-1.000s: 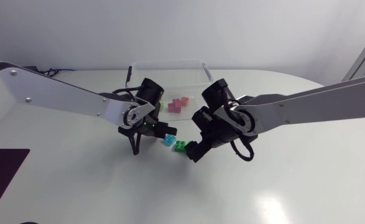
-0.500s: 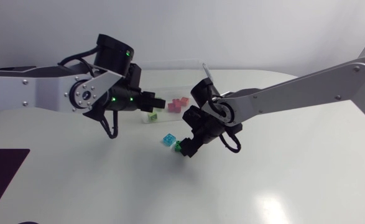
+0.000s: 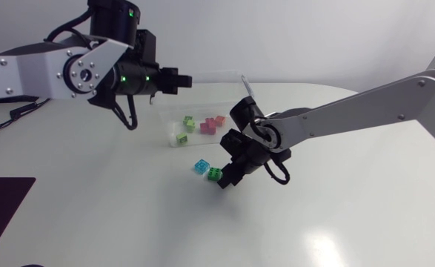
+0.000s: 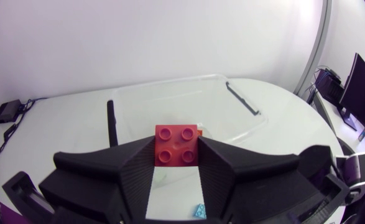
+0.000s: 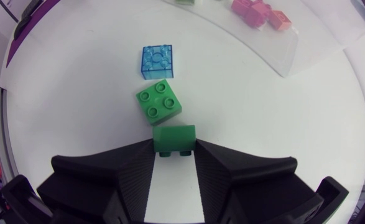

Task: Place the duplo bricks in the container

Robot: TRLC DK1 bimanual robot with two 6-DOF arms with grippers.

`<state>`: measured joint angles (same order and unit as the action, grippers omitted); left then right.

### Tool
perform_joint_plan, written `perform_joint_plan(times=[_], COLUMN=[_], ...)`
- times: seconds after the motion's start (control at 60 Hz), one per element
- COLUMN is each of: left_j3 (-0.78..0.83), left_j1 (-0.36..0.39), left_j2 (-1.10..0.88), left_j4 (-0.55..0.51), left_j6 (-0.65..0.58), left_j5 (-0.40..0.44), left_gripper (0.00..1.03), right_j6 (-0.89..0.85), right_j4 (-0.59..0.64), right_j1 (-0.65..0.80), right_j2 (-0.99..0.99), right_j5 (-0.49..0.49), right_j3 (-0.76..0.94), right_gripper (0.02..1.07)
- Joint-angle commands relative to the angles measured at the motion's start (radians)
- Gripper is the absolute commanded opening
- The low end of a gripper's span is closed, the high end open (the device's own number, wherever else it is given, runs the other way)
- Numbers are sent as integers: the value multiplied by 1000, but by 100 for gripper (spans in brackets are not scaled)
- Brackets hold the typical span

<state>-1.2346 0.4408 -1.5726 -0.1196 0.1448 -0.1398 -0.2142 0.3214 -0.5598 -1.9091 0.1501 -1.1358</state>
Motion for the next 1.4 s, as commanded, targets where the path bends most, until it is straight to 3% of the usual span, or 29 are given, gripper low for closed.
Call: perform_joint_plan(times=[0.0, 0.233, 0.483, 0.583, 0.65, 0.717, 1.167, 1.383], left_j3=[-88, -292, -462, -528, -566, -563, -213, 63], left_j1=[-14, -34, -63, -76, -83, -85, -57, -30], left_j2=[-72, -308, -480, -532, -558, -553, -202, -6], left_j4=[26, 40, 37, -11, -61, -84, -91, -34], left_j6=[-17, -17, -31, -34, -33, -34, -68, -142], left_j5=[-3, -26, -47, -47, -47, -47, -27, 14], left_gripper=[22, 22, 27, 56, 83, 97, 99, 99], right_j6=[-8, 9, 41, 61, 78, 95, 174, 202], right_j4=[-1, 50, 79, 79, 85, 97, 146, 151], right_j1=[17, 51, 74, 80, 84, 89, 127, 144], right_j2=[78, 257, 303, 297, 283, 265, 94, 1], right_j5=[0, 0, 0, 0, 0, -1, -1, -4], right_j3=[48, 59, -16, -59, -96, -139, -424, -535], right_gripper=[30, 30, 30, 30, 30, 30, 30, 30])
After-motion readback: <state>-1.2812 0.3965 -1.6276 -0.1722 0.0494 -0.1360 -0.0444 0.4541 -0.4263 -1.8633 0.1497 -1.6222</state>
